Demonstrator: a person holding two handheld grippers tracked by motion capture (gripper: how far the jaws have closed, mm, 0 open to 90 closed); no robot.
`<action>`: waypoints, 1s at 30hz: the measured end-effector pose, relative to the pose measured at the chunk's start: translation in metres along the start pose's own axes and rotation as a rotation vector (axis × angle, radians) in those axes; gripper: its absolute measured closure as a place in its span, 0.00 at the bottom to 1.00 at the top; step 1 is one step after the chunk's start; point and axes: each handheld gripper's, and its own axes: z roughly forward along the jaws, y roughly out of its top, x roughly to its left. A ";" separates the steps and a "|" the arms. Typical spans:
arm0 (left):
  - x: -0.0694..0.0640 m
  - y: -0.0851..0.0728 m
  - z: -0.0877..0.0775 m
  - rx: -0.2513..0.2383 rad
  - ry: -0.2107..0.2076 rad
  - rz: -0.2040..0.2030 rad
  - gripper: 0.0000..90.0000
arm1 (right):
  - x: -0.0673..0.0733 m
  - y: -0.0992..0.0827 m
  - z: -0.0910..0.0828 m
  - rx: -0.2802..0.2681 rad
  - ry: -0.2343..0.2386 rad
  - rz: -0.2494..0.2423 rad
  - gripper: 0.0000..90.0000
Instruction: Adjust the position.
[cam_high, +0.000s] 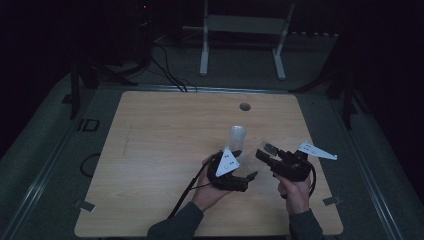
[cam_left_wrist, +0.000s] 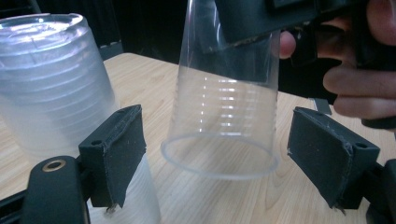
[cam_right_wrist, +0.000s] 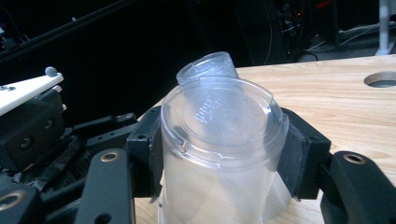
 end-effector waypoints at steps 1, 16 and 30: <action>0.000 0.001 0.001 -0.006 -0.002 0.000 0.21 | -0.001 0.000 0.000 0.001 0.005 0.004 0.46; -0.001 -0.001 0.014 -0.016 -0.019 -0.008 0.21 | -0.007 -0.003 0.000 -0.020 0.061 0.096 0.46; 0.001 -0.003 0.020 -0.008 -0.029 -0.013 0.26 | -0.007 -0.005 0.003 -0.019 0.094 0.116 0.46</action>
